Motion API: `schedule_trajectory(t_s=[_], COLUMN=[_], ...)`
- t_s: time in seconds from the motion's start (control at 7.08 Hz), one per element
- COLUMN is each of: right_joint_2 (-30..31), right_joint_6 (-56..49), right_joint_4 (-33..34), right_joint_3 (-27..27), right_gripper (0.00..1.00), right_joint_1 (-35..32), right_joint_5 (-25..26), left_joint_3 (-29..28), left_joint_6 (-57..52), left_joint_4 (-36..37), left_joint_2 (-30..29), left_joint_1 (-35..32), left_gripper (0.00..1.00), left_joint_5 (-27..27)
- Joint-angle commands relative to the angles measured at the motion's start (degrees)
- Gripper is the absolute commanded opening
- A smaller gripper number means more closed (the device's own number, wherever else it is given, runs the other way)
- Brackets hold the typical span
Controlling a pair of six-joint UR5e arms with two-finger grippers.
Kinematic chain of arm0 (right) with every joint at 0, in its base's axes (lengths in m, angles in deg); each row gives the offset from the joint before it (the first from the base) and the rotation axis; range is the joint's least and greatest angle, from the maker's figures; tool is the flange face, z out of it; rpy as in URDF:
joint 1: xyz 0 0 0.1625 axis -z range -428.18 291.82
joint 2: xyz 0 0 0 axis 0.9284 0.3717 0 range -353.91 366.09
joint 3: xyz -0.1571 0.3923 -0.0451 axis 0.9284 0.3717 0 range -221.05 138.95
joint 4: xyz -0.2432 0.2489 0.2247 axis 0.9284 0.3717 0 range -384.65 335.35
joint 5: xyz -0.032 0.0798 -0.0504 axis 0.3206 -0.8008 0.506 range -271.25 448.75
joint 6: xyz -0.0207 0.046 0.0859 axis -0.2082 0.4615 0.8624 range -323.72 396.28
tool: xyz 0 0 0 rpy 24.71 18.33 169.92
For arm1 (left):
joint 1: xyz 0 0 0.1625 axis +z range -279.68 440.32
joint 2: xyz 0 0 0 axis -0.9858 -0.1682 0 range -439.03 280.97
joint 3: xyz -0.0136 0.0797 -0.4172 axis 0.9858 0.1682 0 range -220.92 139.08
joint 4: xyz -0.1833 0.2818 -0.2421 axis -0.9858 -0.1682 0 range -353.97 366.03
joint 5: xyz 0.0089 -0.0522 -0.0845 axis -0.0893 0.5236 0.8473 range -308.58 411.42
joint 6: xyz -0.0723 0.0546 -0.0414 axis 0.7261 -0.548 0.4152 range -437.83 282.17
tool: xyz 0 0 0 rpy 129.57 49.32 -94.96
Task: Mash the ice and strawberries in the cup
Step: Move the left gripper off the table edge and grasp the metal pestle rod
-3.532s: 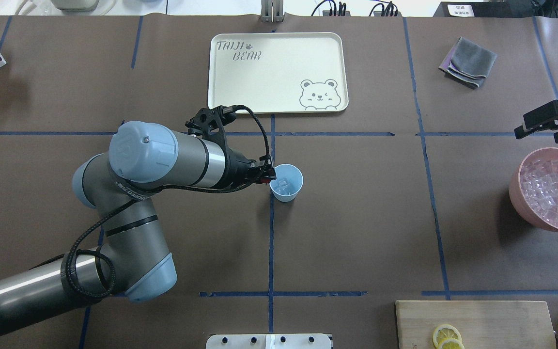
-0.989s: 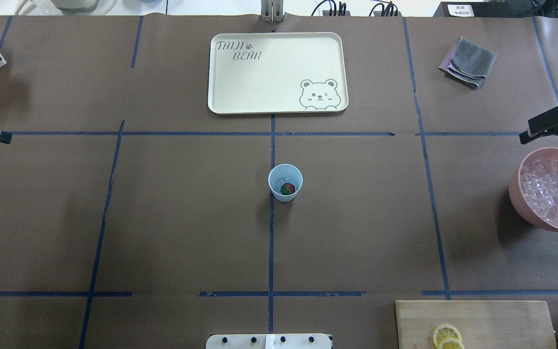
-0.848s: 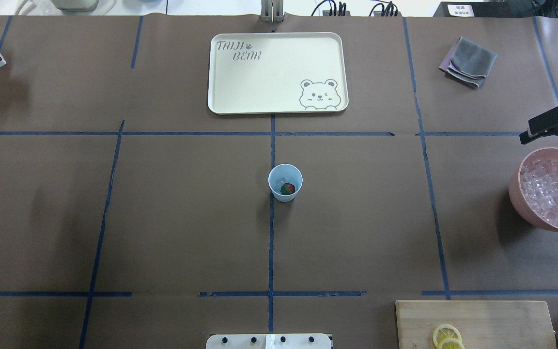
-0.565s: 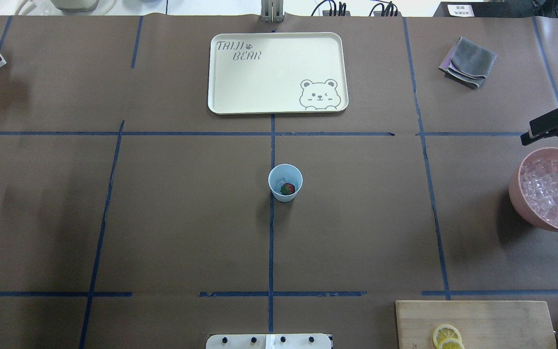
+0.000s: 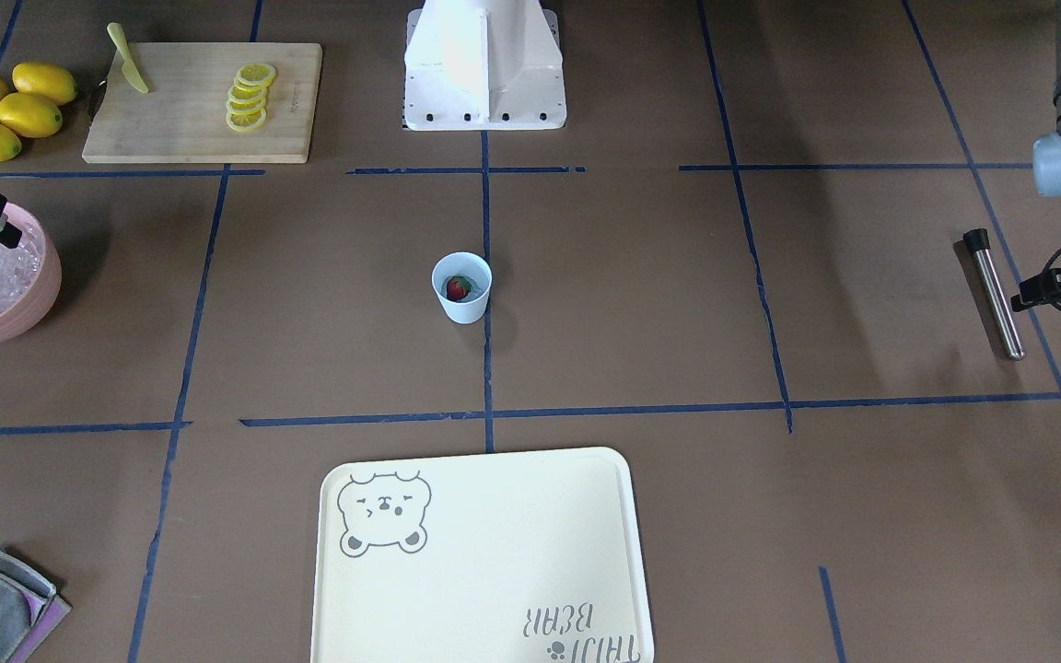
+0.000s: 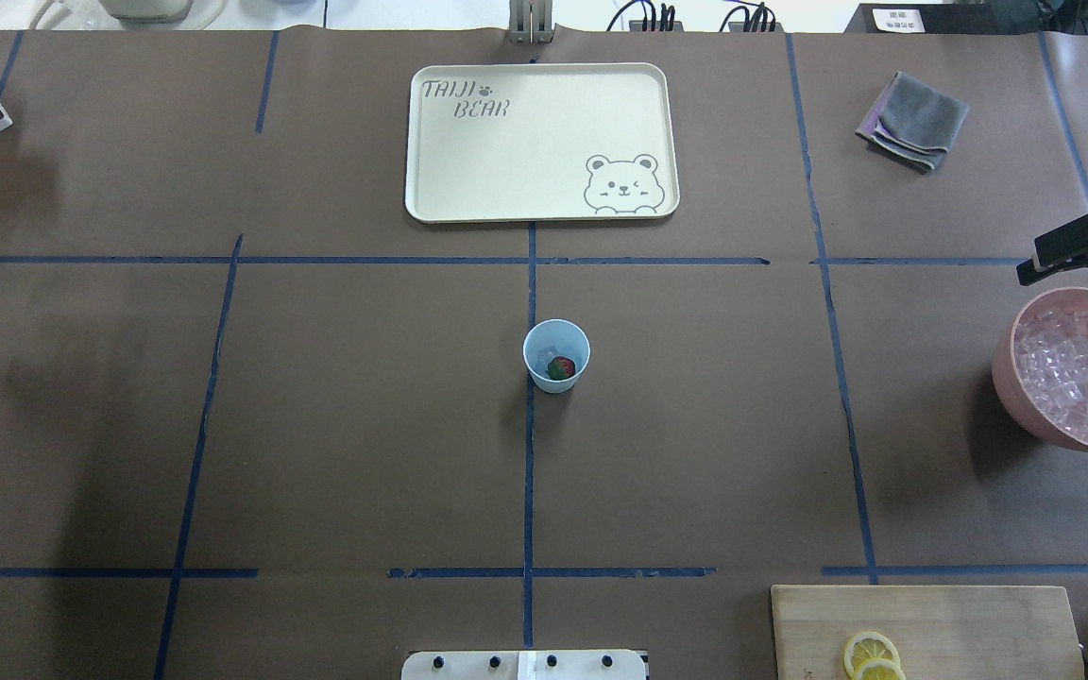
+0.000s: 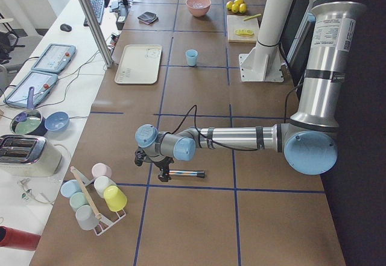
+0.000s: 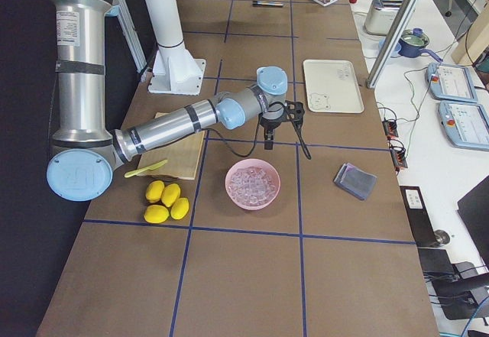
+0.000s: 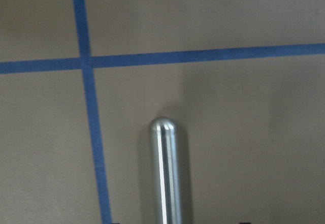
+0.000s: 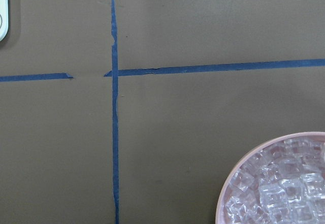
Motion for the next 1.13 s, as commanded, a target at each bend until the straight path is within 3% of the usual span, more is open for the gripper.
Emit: schedule_trajectory(t_s=[0.0, 0.28, 0.71, 0.85, 0.99], right_joint_2=[0.15, 0.15, 0.06, 0.06, 0.06], right_joint_6=[0.07, 0.07, 0.07, 0.07, 0.07], right_joint_4=[-0.07, -0.07, -0.07, 0.01, -0.07], right_joint_3=[-0.12, -0.03, -0.03, -0.03, -0.03], right_gripper=[1.0, 1.0, 1.0, 1.0, 1.0], right_joint_1=[0.0, 0.09, 0.09, 0.09, 0.09], right_joint_5=[0.02, 0.02, 0.02, 0.02, 0.02], left_joint_3=[-3.95, -4.14, -4.4, -4.4, -4.49], left_joint_6=[0.04, 5.67, 5.41, 5.49, 5.41], left_joint_4=[0.17, -0.62, -0.62, -0.62, -0.62], left_joint_2=[-2.07, -2.16, -1.81, -1.72, -1.54], left_joint_1=[0.5, 5.06, 5.25, 5.16, 5.16], left_gripper=[0.83, 0.83, 0.78, 0.59, 0.29], left_joint_5=[-0.25, -0.25, -0.34, -0.34, -0.42])
